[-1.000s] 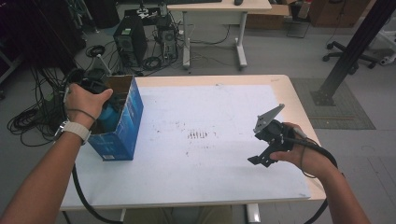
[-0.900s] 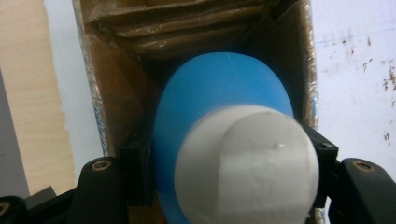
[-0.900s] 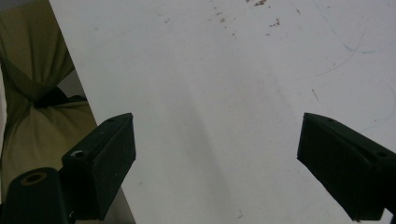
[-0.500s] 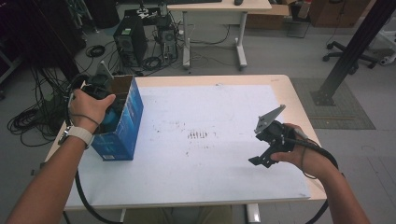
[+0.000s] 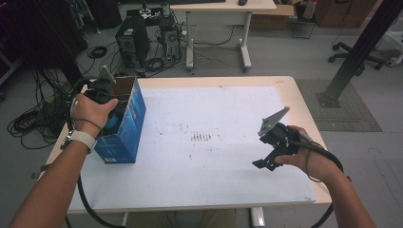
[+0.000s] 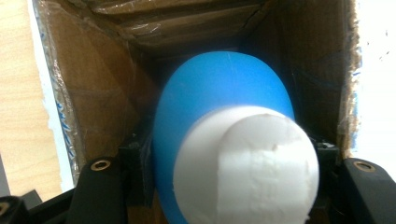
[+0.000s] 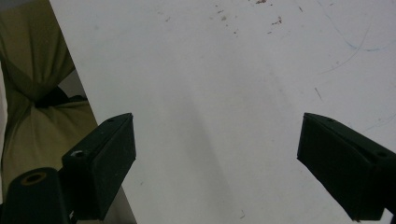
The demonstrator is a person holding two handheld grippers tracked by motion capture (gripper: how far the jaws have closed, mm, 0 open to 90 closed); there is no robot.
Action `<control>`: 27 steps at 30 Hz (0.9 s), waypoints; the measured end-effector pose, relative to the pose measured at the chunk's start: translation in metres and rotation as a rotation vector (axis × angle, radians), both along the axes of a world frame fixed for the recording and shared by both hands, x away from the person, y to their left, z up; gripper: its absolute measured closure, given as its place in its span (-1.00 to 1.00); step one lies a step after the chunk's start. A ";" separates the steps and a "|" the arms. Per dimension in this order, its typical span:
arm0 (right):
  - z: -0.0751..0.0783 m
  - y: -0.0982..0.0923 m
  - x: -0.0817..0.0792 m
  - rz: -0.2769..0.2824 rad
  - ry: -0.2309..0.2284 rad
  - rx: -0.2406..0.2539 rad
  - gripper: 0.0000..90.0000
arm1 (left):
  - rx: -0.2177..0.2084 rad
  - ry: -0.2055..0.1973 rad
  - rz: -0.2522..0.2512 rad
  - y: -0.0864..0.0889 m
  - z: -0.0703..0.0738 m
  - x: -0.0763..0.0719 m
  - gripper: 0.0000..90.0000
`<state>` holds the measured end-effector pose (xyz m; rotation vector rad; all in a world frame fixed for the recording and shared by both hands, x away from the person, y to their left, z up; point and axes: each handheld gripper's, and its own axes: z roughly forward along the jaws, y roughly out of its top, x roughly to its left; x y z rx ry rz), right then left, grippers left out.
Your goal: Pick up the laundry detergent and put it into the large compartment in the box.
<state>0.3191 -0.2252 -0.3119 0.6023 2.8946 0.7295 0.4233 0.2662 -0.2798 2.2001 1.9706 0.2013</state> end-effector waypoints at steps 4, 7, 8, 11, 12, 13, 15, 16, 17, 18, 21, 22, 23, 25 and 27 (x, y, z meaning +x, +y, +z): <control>0.000 -0.001 0.000 -0.001 0.000 -0.003 -0.75 | -0.002 0.003 -0.002 0.000 0.000 0.001 -0.17; -0.001 -0.002 -0.001 -0.005 0.002 -0.003 -0.75 | -0.007 0.003 -0.003 0.001 -0.001 0.001 -0.18; -0.001 -0.002 -0.001 -0.005 0.002 -0.003 -0.75 | -0.007 0.004 -0.005 0.001 -0.001 0.001 -0.18; -0.002 -0.002 -0.001 -0.005 0.004 -0.005 -0.75 | -0.021 0.009 -0.003 0.002 0.000 0.002 -0.23; -0.002 -0.001 -0.001 -0.004 0.005 -0.004 -0.75 | -0.018 0.005 0.000 0.002 0.000 0.002 -0.25; -0.001 -0.001 -0.001 -0.004 0.005 -0.004 -0.75 | -0.017 0.001 0.001 0.003 0.000 0.002 -0.26; -0.001 0.000 -0.001 -0.002 0.005 -0.004 -0.75 | -0.021 0.000 0.002 0.004 0.000 0.001 -0.26; -0.001 0.000 -0.001 -0.001 0.005 -0.006 -0.75 | -0.019 -0.002 0.003 0.004 0.001 0.001 -0.26; -0.001 0.000 -0.001 -0.001 0.006 -0.005 -0.75 | -0.019 -0.002 0.003 0.004 0.001 0.001 -0.27; -0.002 0.001 -0.001 0.001 0.005 -0.004 -0.75 | -0.019 -0.003 0.004 0.005 0.001 0.001 -0.27; -0.003 0.001 0.000 0.002 0.007 -0.005 -0.75 | -0.019 -0.001 0.003 0.005 0.001 0.001 -0.28; -0.003 0.001 -0.001 0.001 0.009 -0.008 -0.75 | -0.019 -0.003 0.002 0.005 0.001 0.001 -0.28; -0.003 0.002 -0.001 0.000 0.010 -0.009 -0.75 | -0.021 -0.002 0.001 0.005 0.000 0.001 -0.29; -0.003 0.002 0.000 0.002 0.010 -0.009 -0.75 | -0.019 -0.002 0.002 0.006 0.000 0.002 -0.30; -0.003 0.002 -0.001 0.002 0.010 -0.010 -0.75 | -0.021 -0.004 0.004 0.006 0.001 0.002 -0.30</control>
